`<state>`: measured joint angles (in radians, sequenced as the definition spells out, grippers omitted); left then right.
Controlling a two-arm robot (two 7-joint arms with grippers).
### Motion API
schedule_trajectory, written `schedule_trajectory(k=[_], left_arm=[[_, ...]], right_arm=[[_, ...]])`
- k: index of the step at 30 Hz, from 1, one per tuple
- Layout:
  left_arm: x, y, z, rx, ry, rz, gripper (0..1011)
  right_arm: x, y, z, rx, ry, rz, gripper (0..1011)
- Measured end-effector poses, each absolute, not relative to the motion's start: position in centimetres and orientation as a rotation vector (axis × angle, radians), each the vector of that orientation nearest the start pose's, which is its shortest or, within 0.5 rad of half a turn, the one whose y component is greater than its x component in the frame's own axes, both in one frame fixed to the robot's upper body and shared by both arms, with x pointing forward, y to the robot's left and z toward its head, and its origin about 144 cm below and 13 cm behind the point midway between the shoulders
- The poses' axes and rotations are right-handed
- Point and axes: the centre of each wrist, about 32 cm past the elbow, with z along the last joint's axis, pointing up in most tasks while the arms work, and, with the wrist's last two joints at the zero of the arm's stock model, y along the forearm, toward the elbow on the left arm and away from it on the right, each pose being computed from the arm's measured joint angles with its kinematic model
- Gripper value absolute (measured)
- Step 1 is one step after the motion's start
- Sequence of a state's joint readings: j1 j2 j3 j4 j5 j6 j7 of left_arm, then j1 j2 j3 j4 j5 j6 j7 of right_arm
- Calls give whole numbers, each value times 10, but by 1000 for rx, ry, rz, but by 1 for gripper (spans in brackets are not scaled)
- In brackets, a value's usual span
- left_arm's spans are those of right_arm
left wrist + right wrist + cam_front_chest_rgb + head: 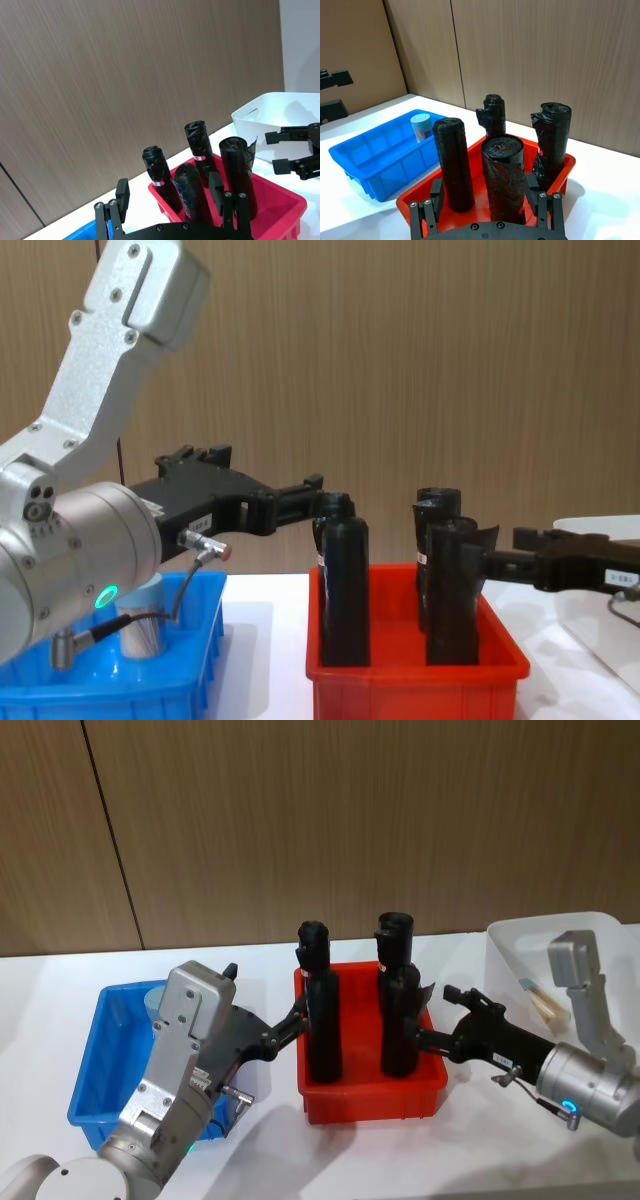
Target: Pick the cotton swabs from the blue box and place them into the white box.
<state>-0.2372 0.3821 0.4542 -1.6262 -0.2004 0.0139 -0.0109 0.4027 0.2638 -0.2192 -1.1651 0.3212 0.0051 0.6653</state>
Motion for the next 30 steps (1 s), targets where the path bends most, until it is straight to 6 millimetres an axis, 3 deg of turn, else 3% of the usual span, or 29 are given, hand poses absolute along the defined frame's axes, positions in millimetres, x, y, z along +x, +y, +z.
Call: schedule_trajectory(k=[30], left_arm=[[492,198,1204,61,-268,1124,1004]], right_arm=[[606,-260,1160,-100,39,-842,1001]])
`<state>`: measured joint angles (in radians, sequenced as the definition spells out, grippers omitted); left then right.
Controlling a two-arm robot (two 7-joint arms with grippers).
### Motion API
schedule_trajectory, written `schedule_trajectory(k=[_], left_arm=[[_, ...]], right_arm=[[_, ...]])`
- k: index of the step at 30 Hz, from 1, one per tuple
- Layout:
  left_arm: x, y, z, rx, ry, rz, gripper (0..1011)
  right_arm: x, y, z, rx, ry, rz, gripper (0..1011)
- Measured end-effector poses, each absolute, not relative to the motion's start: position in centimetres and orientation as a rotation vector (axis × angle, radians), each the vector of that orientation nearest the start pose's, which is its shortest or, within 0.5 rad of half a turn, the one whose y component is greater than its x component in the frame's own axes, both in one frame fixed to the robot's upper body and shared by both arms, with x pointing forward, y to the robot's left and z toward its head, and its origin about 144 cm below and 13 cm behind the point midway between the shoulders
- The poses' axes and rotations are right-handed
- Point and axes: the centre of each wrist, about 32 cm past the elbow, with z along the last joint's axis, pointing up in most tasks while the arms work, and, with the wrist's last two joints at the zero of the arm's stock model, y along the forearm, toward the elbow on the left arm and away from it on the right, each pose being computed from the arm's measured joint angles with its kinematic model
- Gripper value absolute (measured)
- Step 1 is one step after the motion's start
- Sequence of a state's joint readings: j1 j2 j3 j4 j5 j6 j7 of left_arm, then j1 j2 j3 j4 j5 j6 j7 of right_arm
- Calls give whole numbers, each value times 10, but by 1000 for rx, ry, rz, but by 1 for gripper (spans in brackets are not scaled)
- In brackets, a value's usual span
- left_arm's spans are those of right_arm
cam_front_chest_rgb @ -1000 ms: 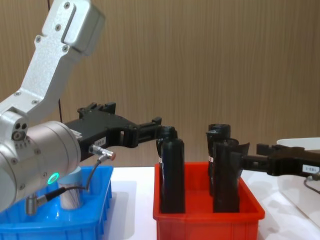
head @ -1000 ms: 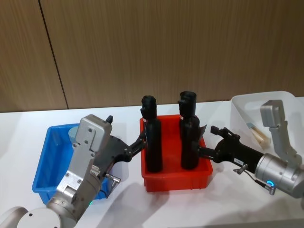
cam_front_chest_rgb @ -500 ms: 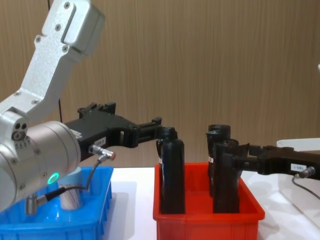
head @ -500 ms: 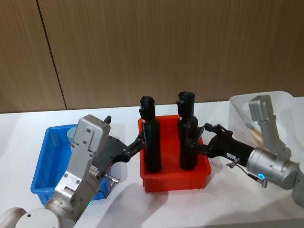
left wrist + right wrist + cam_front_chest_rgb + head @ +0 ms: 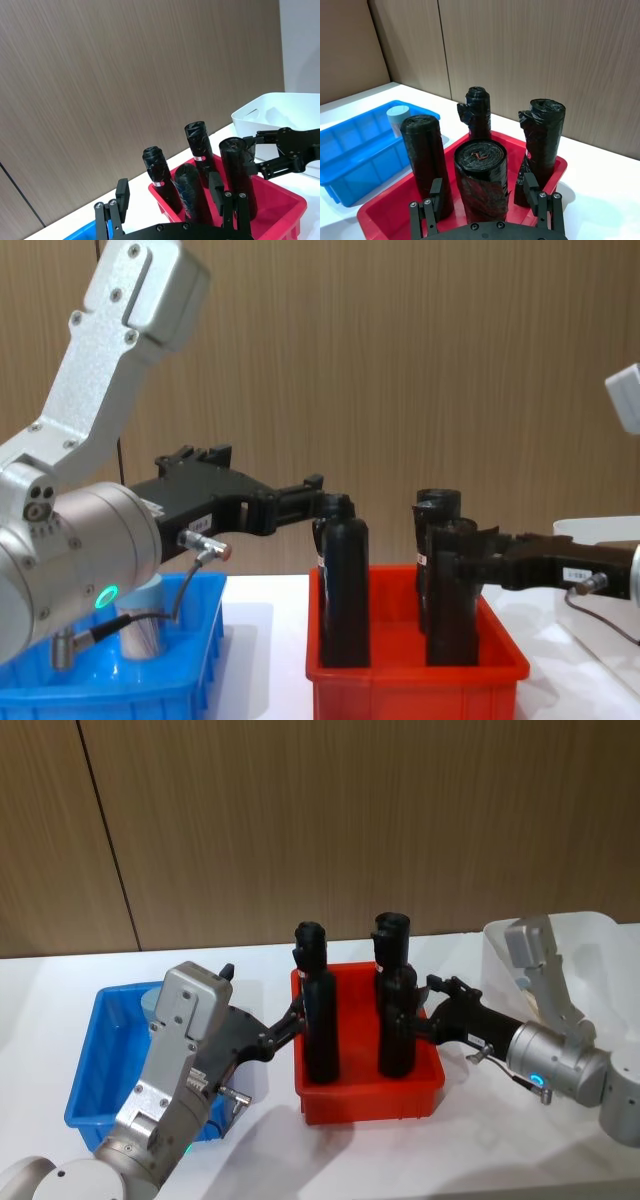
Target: Pick the cotton swabs from the blue box and place them into the white box.
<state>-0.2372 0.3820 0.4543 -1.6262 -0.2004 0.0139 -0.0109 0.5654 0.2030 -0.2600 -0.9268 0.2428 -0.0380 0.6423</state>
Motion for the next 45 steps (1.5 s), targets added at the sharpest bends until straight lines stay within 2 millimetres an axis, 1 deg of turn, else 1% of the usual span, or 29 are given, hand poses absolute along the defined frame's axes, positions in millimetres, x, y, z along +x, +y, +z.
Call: schedule_trajectory(k=[22,23,25,27,28,29,31,33,36,37,45], left_arm=[[492,198,1204,61,-268,1124,1004],[492,198,1204,61,-268,1124,1004],[492,198,1204,61,-268,1124,1004],[492,198,1204,61,-268,1124,1004],[492,198,1204,61,-268,1124,1004],[492,198,1204,61,-268,1124,1004],[492,198,1204,61,-268,1124,1004],[492,198,1204,61,-268,1124,1004],[492,198,1204,61,-268,1124,1004],[492,198,1204,61,-268,1124,1004],[492,198,1204,61,-268,1124,1004]], right_arm=[[623,-249,1157,-137,29,-859,997],[623,-249,1157,-140,28,-860,972],[624,-248,1157,-141,27,-861,963],[626,-247,1156,-143,27,-864,888],[626,-247,1156,-143,26,-865,888],[627,-247,1156,-144,27,-865,862],[628,-246,1155,-145,25,-867,785],[628,-246,1156,-147,24,-869,747],[629,-246,1156,-148,22,-871,648],[629,-245,1156,-147,21,-871,594],[628,-244,1163,-123,8,-868,535]])
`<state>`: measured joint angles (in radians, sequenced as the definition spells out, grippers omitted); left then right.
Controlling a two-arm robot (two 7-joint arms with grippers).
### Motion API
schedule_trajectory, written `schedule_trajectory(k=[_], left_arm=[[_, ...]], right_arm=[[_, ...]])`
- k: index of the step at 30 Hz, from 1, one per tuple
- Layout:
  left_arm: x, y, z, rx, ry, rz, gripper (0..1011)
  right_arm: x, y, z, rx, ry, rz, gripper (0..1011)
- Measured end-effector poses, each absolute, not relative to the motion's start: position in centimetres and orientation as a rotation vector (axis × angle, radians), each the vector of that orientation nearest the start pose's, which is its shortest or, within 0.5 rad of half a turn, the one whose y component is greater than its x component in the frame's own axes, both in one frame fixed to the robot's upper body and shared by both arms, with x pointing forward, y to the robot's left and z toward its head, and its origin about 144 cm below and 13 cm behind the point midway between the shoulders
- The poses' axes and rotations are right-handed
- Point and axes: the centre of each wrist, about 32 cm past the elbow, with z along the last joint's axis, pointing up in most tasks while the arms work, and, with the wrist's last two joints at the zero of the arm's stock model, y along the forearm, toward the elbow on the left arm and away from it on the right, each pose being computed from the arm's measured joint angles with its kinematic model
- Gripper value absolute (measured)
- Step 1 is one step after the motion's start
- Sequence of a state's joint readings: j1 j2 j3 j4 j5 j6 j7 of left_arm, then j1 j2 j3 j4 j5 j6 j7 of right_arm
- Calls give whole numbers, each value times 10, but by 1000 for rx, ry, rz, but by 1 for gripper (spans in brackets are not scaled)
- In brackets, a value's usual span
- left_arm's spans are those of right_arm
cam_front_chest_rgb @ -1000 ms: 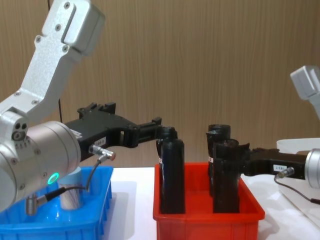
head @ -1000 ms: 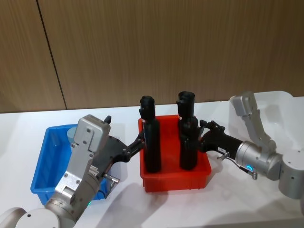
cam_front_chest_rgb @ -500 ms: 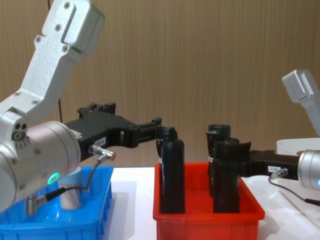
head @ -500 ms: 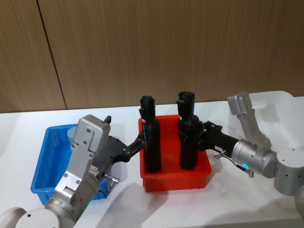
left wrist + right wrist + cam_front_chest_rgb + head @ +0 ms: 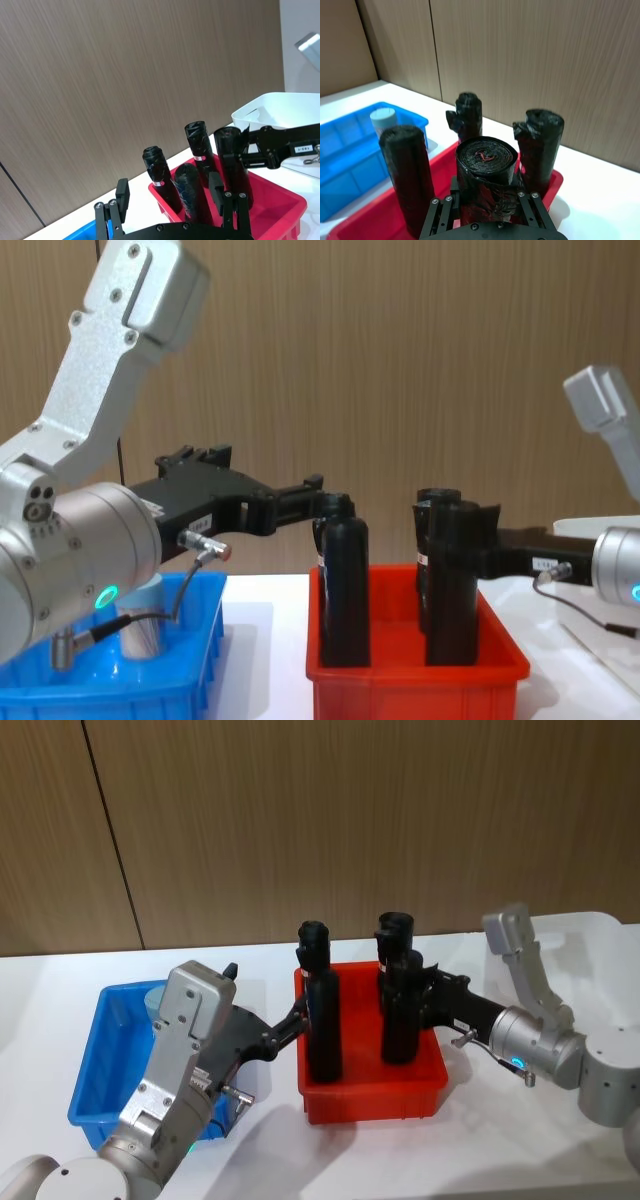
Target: Pick the cotton swabs from the blue box and place them into the white box.
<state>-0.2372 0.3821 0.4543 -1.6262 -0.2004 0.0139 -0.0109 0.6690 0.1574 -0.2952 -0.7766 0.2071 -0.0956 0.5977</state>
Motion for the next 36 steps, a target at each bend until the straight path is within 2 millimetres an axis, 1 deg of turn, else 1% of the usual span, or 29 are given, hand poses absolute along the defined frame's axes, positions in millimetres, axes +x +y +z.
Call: schedule_trajectory(k=[6,14,24,25,33,36], left_arm=[[492,198,1204,61,-268,1124,1004],[492,198,1204,61,-268,1124,1004],[492,198,1204,61,-268,1124,1004],[492,198,1204,61,-268,1124,1004],[492,198,1204,61,-268,1124,1004],[492,198,1204,61,-268,1124,1004]], right_arm=[[624,-245,1174,-85,-9,-871,512],[613,-248,1197,-9,-44,-890,503],[598,-262,1230,79,-103,-963,503],[598,-262,1230,79,-103,-963,503],[587,-278,1252,120,-156,-1052,503],[584,-281,1256,124,-168,-1080,503]])
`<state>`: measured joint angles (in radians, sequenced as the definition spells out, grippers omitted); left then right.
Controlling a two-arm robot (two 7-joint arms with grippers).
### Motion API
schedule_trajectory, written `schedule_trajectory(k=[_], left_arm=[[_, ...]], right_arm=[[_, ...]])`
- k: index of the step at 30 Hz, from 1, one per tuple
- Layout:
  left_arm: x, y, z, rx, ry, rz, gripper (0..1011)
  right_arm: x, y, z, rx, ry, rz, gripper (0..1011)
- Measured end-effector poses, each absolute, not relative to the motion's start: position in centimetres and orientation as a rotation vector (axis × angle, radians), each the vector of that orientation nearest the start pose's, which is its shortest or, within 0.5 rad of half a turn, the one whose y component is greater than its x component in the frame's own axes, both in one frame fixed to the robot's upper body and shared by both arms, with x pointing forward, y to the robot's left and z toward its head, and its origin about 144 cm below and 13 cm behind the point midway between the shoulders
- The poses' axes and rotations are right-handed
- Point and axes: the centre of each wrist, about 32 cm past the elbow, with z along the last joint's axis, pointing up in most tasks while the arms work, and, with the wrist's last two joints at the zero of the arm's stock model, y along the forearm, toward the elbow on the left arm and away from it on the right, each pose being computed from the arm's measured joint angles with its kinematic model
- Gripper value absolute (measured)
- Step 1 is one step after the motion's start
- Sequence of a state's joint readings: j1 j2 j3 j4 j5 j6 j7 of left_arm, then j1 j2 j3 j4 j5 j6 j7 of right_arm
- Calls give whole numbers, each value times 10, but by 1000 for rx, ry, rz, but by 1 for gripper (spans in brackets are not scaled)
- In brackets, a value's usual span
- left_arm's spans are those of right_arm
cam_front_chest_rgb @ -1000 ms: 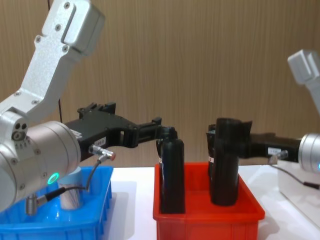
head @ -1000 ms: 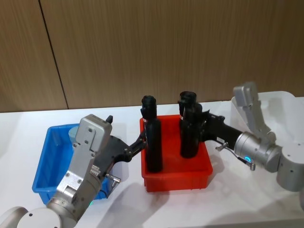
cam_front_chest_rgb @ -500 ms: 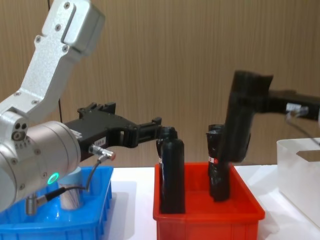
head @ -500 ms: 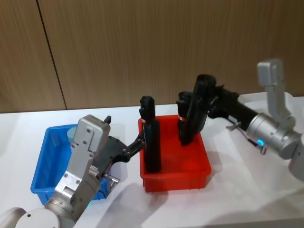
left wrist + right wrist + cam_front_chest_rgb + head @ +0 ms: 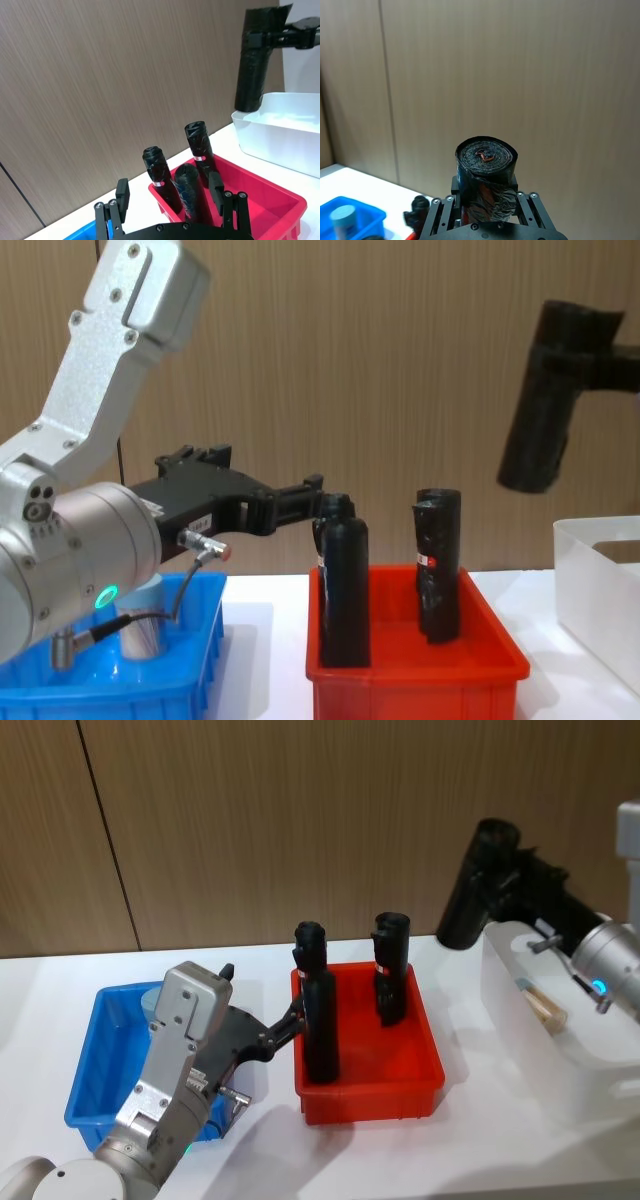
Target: Pick the cotton swabs from the blue box and place them into the white box.
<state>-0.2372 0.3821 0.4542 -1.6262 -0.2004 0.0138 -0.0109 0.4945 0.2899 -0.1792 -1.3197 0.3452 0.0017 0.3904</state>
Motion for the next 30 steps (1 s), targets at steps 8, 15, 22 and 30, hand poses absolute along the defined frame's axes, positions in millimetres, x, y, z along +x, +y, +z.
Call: schedule_trajectory(k=[8,15,22,30], left_arm=[[492,198,1204,61,-268,1124,1004],[492,198,1204,61,-268,1124,1004],[492,198,1204,61,-268,1124,1004],[492,198,1204,61,-268,1124,1004]], right_arm=[[580,-293,1264,114,-202,-1169,503],[580,-306,1265,76,-205,-1248,503],[582,-317,1258,26,-180,-1307,503],[586,-328,1247,-25,-140,-1363,503]])
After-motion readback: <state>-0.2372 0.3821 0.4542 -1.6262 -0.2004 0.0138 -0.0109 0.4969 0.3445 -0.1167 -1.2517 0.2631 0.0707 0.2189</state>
